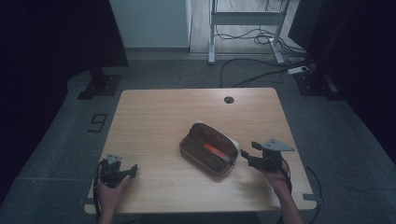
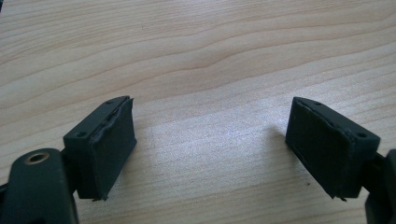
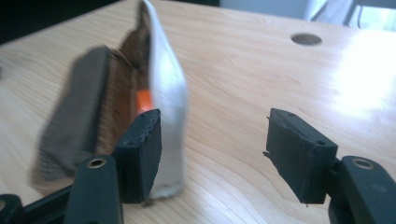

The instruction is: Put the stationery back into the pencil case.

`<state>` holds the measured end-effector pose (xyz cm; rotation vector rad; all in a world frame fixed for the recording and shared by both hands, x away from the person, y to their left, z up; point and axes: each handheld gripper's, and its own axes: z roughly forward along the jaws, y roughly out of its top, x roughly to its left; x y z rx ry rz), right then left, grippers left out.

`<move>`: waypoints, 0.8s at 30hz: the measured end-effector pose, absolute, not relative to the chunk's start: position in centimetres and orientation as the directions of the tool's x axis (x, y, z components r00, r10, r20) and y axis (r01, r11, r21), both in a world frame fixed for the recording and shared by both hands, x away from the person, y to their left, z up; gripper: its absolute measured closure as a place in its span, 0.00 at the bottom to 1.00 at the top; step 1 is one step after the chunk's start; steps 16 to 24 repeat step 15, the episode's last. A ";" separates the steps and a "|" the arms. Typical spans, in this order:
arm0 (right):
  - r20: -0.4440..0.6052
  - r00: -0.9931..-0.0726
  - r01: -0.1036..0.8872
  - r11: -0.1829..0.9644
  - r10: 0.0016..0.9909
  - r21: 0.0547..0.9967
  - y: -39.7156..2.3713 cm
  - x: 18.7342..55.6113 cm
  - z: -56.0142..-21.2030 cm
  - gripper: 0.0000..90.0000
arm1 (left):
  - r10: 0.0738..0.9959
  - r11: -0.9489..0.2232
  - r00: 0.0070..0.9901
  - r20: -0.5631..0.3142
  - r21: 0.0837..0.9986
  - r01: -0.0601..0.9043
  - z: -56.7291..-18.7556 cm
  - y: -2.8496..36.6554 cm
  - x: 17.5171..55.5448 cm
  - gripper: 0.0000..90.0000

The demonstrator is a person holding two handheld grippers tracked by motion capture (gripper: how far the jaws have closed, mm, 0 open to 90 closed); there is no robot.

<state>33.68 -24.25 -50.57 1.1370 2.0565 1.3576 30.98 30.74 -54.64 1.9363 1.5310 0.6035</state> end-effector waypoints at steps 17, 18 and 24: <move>0.096 -0.509 0.533 0.226 0.855 0.815 -25.0 35.2 -53.4 0.36 | 0.972 -0.163 0.235 -0.010 0.691 0.704 -54.6 30.7 31.0 0.17; 0.096 -0.509 0.533 0.226 0.855 0.815 -25.0 35.2 -53.4 0.36 | 0.972 -0.163 0.235 -0.010 0.691 0.704 -54.6 30.7 31.0 0.17; 0.096 -0.509 0.533 0.226 0.855 0.815 -25.0 35.2 -53.4 0.36 | 0.972 -0.163 0.235 -0.010 0.691 0.704 -54.6 30.7 31.0 0.17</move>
